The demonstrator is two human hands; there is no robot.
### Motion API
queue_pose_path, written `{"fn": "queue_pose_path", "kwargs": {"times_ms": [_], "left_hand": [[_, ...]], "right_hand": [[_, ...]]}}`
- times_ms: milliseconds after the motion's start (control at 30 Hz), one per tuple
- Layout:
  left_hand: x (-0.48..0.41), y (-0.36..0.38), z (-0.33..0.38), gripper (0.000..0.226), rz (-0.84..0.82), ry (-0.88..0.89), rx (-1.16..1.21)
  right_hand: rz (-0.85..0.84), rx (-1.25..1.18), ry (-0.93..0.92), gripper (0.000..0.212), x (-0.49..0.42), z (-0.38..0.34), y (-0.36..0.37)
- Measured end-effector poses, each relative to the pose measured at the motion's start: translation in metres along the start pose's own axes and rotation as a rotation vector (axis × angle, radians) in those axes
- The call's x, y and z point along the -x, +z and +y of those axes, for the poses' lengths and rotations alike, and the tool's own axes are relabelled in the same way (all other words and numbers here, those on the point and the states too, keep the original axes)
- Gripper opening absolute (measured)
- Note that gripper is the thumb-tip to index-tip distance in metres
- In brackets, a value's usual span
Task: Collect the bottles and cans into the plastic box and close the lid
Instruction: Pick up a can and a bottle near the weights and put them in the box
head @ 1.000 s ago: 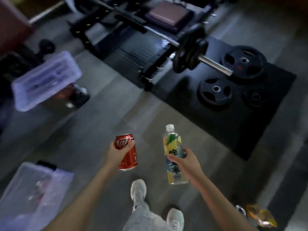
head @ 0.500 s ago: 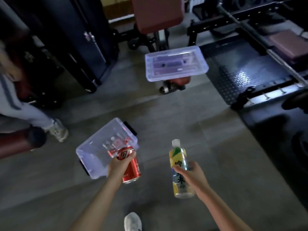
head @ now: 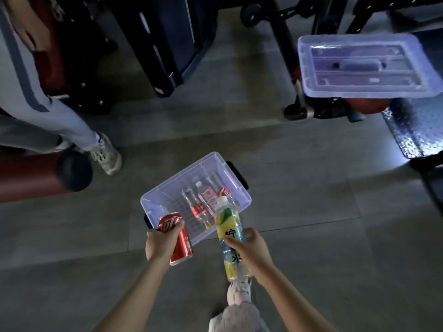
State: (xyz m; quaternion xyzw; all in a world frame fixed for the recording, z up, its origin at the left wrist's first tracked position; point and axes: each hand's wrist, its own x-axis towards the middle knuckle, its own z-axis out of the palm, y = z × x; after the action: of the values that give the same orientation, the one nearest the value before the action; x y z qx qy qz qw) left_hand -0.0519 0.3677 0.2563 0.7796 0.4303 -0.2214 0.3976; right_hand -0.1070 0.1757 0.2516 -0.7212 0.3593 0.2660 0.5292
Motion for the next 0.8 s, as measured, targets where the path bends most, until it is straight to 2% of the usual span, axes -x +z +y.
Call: {"fn": "queue_pose_path", "kwargs": {"times_ms": [133,233,367,467,567,700,800], "left_hand": [[-0.067,0.023,0.008,0.079,0.079,-0.049,-0.006],[-0.127,0.052,0.003,0.075,0.04,-0.108,-0.007],[-0.209,0.09,-0.024,0.082,0.003,-0.234,0.026],[-0.267,0.116,-0.039,0.074,0.056,-0.247,0.026],[-0.318,0.143,-0.055,0.076,0.065,-0.24,0.047],[-0.363,0.17,-0.077,0.075,0.009,-0.296,0.07],[-0.373,0.171,-0.086,0.064,0.072,-0.276,0.079]], "right_hand": [[-0.05,0.018,0.018,0.044,-0.058,-0.012,0.041],[-0.083,0.056,-0.019,0.046,-0.115,-0.015,0.069],[-0.081,0.054,-0.045,0.044,-0.187,-0.005,0.104],[-0.103,0.045,-0.072,0.039,-0.235,0.009,0.133],[-0.109,0.022,-0.084,0.041,-0.277,0.025,0.167],[-0.107,0.044,-0.101,0.048,-0.314,0.047,0.206],[-0.092,0.11,-0.129,0.057,-0.324,0.06,0.224]]}}
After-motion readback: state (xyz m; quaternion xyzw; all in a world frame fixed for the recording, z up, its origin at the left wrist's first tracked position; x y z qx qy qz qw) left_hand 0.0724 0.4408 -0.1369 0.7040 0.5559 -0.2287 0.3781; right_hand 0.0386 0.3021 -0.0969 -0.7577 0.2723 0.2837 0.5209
